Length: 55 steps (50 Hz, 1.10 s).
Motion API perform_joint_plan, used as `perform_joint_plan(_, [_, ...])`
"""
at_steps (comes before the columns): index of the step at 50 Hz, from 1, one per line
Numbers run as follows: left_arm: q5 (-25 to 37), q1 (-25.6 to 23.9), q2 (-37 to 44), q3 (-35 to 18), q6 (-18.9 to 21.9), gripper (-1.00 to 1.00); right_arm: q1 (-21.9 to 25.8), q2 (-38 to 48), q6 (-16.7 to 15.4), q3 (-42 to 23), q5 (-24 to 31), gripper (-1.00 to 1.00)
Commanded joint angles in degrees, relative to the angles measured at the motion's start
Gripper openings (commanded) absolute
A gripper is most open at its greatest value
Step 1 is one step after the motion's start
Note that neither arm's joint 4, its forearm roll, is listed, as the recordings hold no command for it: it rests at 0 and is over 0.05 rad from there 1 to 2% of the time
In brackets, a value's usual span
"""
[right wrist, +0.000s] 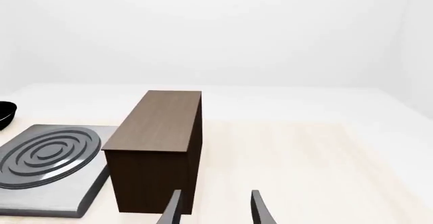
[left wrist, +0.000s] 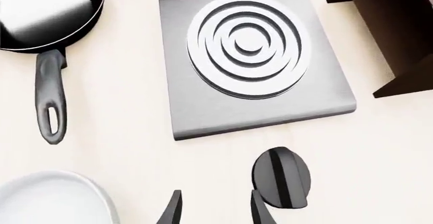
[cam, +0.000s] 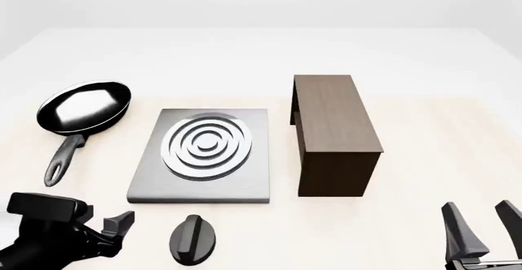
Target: Turn on the stove.
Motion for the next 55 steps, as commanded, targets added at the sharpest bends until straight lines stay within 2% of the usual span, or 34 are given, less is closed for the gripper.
perform_joint_plan(1, [-5.7,-0.9,4.5,2.9,-0.3,1.0,0.0,0.0,0.0,0.0,0.0,1.0])
perform_joint_plan(11, [-9.3,-0.7,7.6,4.3,0.5,1.0,0.0,0.0,0.0,0.0,0.0,1.0])
perform_joint_plan(22, [-8.9,-3.1,7.3,4.3,0.4,1.0,0.0,0.0,0.0,0.0,0.0,1.0])
perform_joint_plan(35, [-10.7,-3.1,8.6,4.6,0.5,1.0,0.0,0.0,0.0,0.0,0.0,1.0])
perform_joint_plan(55, [-17.0,-4.8,14.2,6.2,-0.3,1.0,0.0,0.0,0.0,0.0,0.0,1.0])
